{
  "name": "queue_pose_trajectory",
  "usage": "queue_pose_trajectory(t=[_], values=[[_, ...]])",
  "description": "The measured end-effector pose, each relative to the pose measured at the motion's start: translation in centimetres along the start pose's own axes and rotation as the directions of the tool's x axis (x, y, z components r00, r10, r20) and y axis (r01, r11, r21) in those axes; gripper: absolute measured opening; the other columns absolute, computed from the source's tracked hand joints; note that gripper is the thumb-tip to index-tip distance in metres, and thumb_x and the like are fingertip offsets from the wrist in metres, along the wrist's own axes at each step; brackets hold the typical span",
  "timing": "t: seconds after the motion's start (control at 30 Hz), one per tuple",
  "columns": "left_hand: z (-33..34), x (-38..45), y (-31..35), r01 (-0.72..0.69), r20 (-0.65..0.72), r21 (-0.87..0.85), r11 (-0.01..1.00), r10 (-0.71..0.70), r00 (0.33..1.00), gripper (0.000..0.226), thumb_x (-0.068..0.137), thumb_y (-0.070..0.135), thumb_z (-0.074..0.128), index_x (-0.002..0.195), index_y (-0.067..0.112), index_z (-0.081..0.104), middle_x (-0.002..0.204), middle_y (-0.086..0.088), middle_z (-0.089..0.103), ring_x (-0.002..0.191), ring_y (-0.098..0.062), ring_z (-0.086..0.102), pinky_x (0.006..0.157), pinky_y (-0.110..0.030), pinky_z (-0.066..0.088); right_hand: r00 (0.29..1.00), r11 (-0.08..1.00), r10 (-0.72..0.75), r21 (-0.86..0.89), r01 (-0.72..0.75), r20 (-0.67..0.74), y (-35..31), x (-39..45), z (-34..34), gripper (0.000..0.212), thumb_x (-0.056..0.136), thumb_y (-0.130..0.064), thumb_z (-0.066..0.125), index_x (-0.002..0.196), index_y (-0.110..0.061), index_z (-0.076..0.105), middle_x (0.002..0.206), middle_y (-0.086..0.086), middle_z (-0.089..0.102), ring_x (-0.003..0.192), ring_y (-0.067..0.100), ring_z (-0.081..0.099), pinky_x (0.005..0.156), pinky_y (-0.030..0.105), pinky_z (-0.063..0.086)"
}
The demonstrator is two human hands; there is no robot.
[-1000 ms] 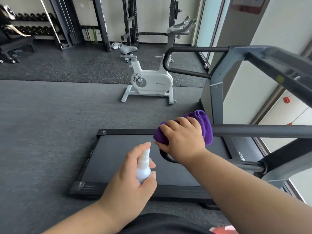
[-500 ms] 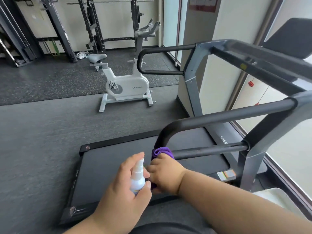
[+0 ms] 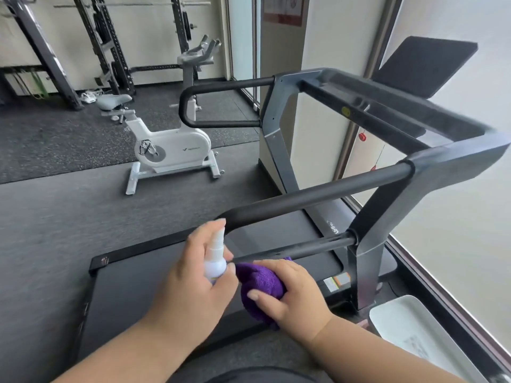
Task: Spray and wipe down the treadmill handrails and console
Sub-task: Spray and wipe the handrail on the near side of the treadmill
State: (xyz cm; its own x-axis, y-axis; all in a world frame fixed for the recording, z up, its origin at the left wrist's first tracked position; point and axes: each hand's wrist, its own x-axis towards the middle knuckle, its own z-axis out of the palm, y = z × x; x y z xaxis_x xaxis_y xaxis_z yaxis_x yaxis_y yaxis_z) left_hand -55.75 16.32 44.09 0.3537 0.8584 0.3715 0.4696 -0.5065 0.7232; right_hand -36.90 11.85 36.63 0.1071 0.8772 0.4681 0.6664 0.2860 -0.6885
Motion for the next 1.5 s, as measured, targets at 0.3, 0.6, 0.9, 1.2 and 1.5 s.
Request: queue_pose_trajectory(t=[0.3,0.6,0.9,1.2,1.5], values=[[9.8,8.1,8.5,-0.094,0.057,0.094,0.991,0.089,0.994,0.069,0.080,0.031,0.068,0.122,0.070,0.030,0.096,0.023,0.061,0.088,0.000,0.059,0.067,-0.008,0.041,0.990,0.992,0.128,0.025,-0.127,-0.066,7.0,0.9,-11.1,0.047,0.079,-0.069,0.059,0.116,-0.040,0.060,0.105,-0.042,0.059,0.103,-0.012,0.054,0.092,0.019,0.042],[20.5,13.9,15.6,-0.143,0.209,0.265,0.954,0.088,0.974,0.061,0.089,0.034,0.064,0.130,0.059,0.027,0.093,0.017,0.058,0.077,-0.006,0.058,0.071,-0.031,0.047,0.977,0.977,0.200,0.092,-0.193,-0.079,14.1,1.2,-20.3,0.044,0.075,-0.076,0.055,0.110,-0.050,0.052,0.106,-0.032,0.060,0.095,-0.005,0.058,0.077,0.006,0.038],[25.6,18.2,17.9,-0.134,0.320,0.506,0.852,-0.042,0.946,0.050,0.092,0.025,0.053,0.130,0.044,0.027,0.099,0.004,0.061,0.078,-0.022,0.057,0.066,-0.033,0.045,0.995,0.987,0.084,0.130,-0.090,0.046,16.6,1.2,-22.6,0.052,0.081,-0.081,0.047,0.106,-0.037,0.055,0.098,-0.017,0.063,0.085,-0.001,0.057,0.075,0.018,0.042],[26.5,18.5,17.6,-0.085,0.276,0.535,0.841,-0.079,0.958,0.042,0.095,0.026,0.052,0.129,0.040,0.031,0.094,0.006,0.060,0.075,-0.019,0.058,0.061,-0.031,0.041,0.987,0.983,0.096,0.142,-0.114,0.131,17.7,1.1,-22.7,0.050,0.081,-0.081,0.049,0.106,-0.038,0.057,0.090,-0.021,0.064,0.085,-0.005,0.056,0.077,0.015,0.042],[23.2,16.4,16.1,0.035,0.159,0.511,0.859,-0.135,0.978,0.051,0.095,0.029,0.053,0.132,0.047,0.024,0.093,0.011,0.056,0.066,-0.002,0.050,0.049,-0.020,0.031,0.981,0.977,0.070,0.188,-0.105,0.181,16.6,1.6,-21.2,0.055,0.079,-0.081,0.049,0.101,-0.033,0.066,0.089,-0.025,0.063,0.087,-0.001,0.058,0.081,0.033,0.048]])
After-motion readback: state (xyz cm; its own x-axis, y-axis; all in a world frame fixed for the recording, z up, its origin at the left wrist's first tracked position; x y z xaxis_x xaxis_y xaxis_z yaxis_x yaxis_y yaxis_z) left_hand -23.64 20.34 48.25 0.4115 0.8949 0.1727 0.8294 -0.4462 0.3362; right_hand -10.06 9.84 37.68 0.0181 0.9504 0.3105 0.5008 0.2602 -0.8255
